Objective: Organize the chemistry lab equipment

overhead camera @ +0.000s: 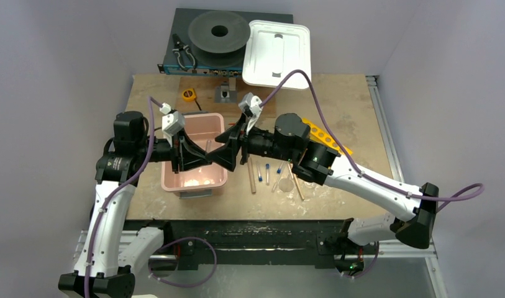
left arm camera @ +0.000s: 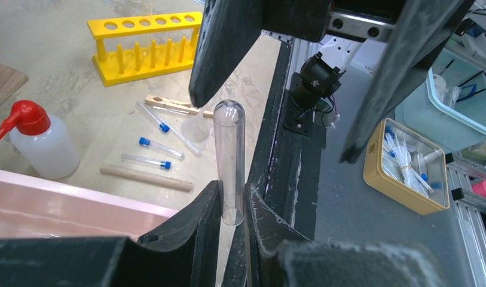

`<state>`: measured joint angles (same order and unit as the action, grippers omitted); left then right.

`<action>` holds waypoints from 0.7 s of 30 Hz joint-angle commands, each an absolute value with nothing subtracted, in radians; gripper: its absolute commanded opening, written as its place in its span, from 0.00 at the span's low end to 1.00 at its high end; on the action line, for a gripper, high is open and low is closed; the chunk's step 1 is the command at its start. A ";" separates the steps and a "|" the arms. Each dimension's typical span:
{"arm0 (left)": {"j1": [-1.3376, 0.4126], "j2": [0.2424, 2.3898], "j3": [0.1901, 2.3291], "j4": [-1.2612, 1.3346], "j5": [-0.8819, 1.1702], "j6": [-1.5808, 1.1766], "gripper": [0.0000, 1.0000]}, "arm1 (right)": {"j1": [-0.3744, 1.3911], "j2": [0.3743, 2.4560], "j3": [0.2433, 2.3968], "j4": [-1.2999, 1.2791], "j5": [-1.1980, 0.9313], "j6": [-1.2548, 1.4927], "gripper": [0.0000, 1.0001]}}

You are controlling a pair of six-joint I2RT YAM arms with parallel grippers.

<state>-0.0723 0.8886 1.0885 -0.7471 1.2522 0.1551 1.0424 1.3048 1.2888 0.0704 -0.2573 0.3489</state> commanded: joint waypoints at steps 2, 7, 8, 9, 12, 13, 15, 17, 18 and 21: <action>-0.066 0.885 1.132 -0.793 1.280 0.232 0.08 | 1.041 1.312 1.330 0.009 -0.288 0.293 0.65; -0.067 0.887 1.129 -0.792 1.280 0.235 0.08 | 1.042 1.337 1.322 0.038 -0.261 0.325 0.54; -0.067 0.887 1.128 -0.793 1.279 0.235 0.08 | 1.042 1.345 1.320 0.045 -0.266 0.332 0.52; -0.067 0.886 1.128 -0.794 1.279 0.237 0.08 | 1.042 1.352 1.321 0.052 -0.270 0.338 0.51; -0.067 0.886 1.128 -0.801 1.271 0.242 0.08 | 1.042 1.365 1.314 0.084 -0.282 0.353 0.46; -0.067 0.885 1.127 -0.801 1.268 0.242 0.08 | 1.042 1.368 1.313 0.099 -0.281 0.357 0.45; -0.067 0.885 1.126 -0.806 1.266 0.247 0.08 | 1.042 1.376 1.312 0.119 -0.277 0.367 0.40; -0.067 0.885 1.126 -0.813 1.262 0.255 0.08 | 1.042 1.383 1.318 0.118 -0.268 0.367 0.36; -0.067 0.884 1.125 -0.818 1.261 0.258 0.08 | 1.043 1.383 1.318 0.121 -0.262 0.365 0.34; -0.067 0.881 1.122 -0.824 1.252 0.262 0.08 | 1.042 1.376 1.301 0.142 -0.253 0.370 0.31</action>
<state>-0.0723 0.8883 1.0946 -0.8131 1.2472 0.2241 1.0424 1.3960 1.2888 0.0658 -0.2604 0.3584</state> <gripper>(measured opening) 0.173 0.334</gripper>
